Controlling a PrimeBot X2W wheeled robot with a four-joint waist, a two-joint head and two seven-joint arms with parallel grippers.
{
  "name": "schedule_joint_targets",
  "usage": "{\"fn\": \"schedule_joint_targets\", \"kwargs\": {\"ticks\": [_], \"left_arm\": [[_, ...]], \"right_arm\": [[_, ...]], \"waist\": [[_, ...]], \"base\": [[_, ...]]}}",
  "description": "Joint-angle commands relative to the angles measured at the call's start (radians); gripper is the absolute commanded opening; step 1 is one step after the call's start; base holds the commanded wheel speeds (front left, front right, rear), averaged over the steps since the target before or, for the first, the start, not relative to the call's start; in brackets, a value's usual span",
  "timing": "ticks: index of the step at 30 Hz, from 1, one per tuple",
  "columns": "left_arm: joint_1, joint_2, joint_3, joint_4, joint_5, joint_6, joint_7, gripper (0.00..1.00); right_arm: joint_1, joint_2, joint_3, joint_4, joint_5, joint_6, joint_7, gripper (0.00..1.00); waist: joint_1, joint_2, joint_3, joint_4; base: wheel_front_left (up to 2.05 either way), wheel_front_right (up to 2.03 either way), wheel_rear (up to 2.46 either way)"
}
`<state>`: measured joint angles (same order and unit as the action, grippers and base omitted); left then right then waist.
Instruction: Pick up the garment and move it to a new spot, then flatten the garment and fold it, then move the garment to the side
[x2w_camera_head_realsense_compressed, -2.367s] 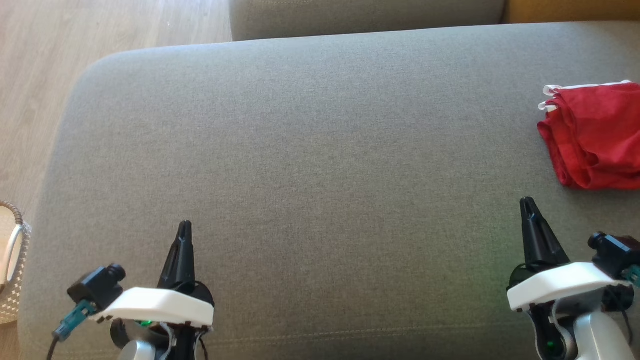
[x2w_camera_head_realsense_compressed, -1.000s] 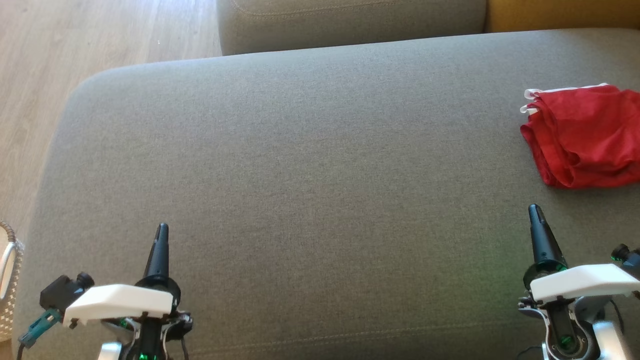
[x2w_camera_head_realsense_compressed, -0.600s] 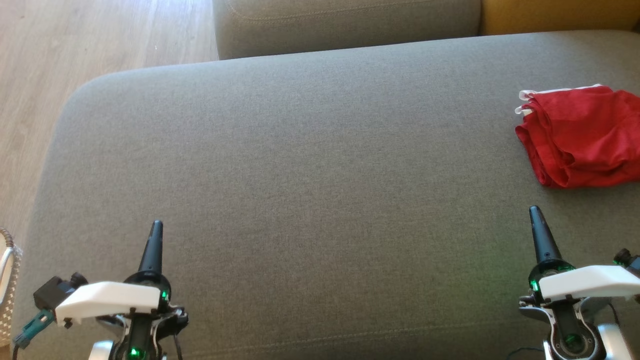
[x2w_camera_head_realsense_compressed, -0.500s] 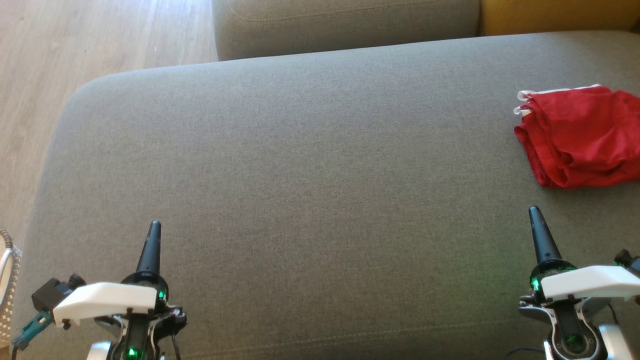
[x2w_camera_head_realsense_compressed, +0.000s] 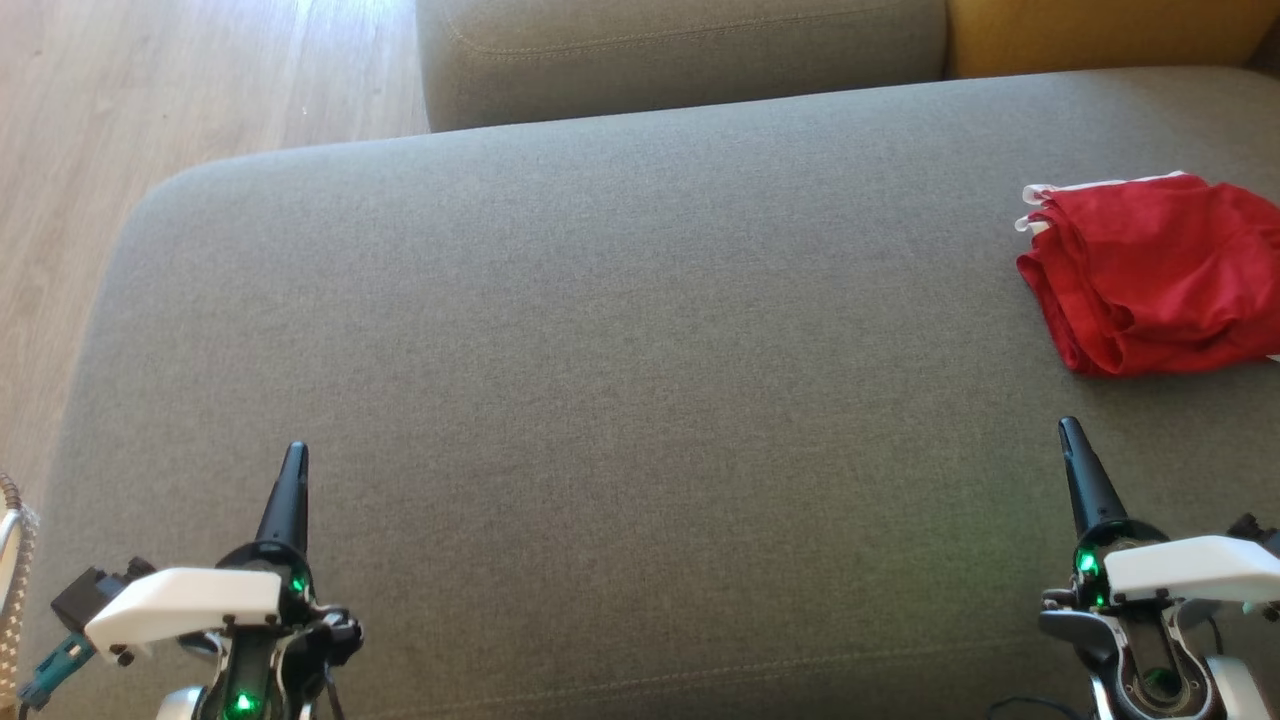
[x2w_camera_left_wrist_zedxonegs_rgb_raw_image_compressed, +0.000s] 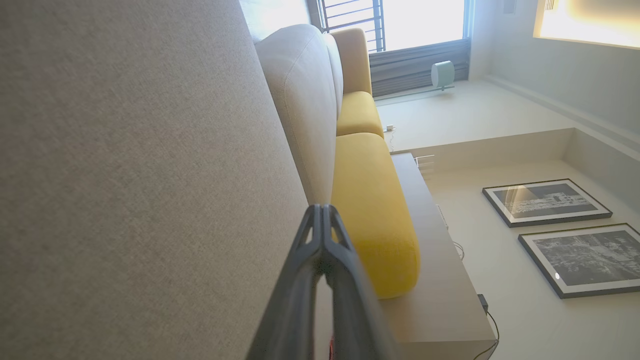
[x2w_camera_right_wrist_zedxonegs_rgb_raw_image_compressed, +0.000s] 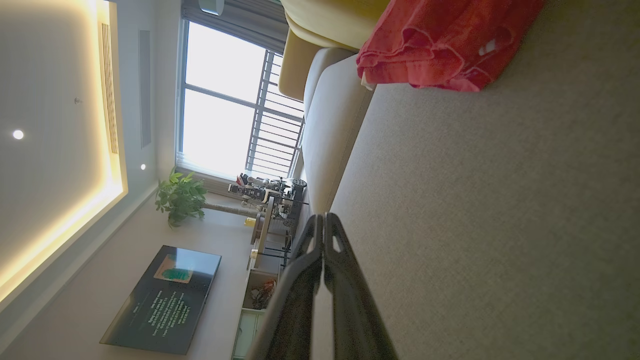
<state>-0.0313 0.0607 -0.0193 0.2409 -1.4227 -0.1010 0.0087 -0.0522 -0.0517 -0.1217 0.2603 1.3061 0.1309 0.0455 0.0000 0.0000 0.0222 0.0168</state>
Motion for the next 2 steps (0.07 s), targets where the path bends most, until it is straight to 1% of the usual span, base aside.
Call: {"fn": "schedule_joint_targets", "kwargs": {"ticks": [1,2], "left_arm": [[-0.058,0.020,0.038,-0.023,-0.033,-0.011,0.012,0.00],[-0.059,0.020,0.041,-0.022,-0.043,-0.011,0.015,0.00]], "right_arm": [[-0.051,-0.001,0.013,-0.028,0.044,0.000,0.010,0.00],[-0.051,-0.001,0.013,-0.028,0.057,0.000,0.013,0.00]], "waist": [[0.0000,0.0000,-0.002,-0.002],[0.0000,0.0000,-0.003,-0.002]], "base": [[0.00,0.00,0.00],[0.00,0.00,0.00]]}}
